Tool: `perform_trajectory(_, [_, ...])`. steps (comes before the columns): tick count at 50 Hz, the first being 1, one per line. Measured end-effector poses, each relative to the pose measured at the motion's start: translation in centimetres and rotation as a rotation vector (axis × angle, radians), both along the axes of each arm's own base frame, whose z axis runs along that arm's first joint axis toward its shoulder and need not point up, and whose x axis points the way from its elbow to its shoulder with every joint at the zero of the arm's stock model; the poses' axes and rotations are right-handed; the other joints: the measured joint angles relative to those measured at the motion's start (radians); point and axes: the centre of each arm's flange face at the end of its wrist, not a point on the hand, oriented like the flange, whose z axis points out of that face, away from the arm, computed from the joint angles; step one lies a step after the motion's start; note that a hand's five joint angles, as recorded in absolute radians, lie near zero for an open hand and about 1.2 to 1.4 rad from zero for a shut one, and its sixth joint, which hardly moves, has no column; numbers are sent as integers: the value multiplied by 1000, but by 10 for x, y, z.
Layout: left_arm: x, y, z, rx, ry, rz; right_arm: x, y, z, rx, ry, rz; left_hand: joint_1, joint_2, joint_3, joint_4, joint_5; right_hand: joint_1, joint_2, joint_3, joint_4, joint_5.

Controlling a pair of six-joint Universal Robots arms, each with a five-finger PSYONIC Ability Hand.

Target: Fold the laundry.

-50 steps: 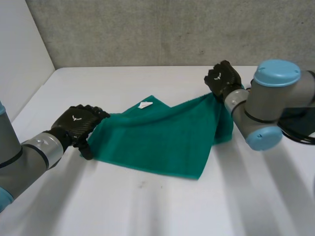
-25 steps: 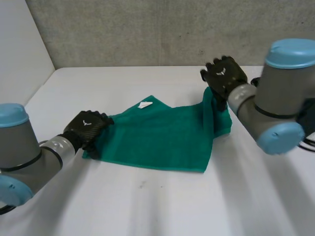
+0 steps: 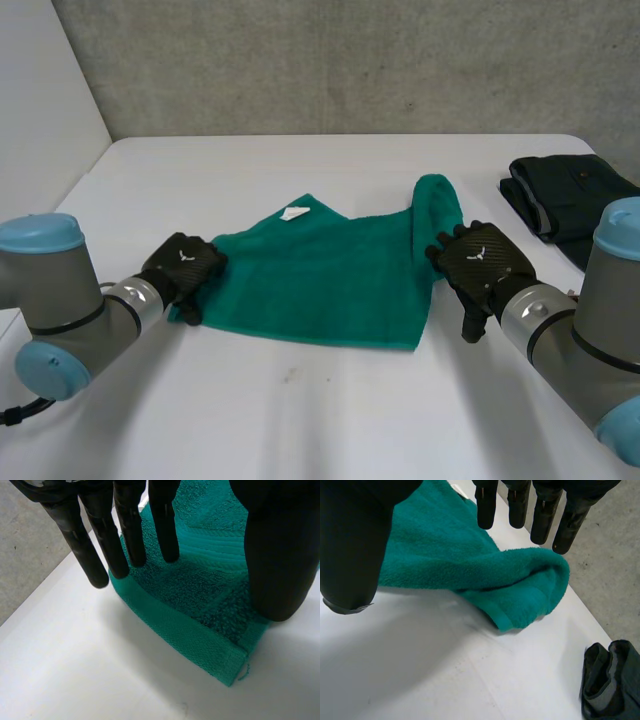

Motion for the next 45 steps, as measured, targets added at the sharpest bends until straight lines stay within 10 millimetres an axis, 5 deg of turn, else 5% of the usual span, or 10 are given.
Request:
perform_trajectory(15, [-5,-6,2,-20,7,-9,-5,7,-7,24,9,-6,315,325,319,319,357,0,0,0,0,0])
perform_trajectory(18, [-7,-6,3,-24,9,-15,-7,10,-6,25,9,-11,538,560,556,561,592,0,0,0,0,0])
perform_trajectory(23, [-9,-5,4,-26,9,-14,-11,12,-3,33,-7,-33,539,606,603,608,611,0,0,0,0,0])
perform_trajectory(27, [-11,-1,14,-45,12,-5,-20,10,0,82,-85,-102,539,607,604,608,611,0,0,0,0,0])
perform_trajectory(33, [-13,12,54,-105,76,17,-34,12,-8,305,-272,-235,539,608,604,608,611,10,40,45,20,22])
perform_trajectory(45, [-16,44,107,-150,229,19,-20,5,-31,529,-431,-199,539,608,605,612,611,135,157,183,165,142])
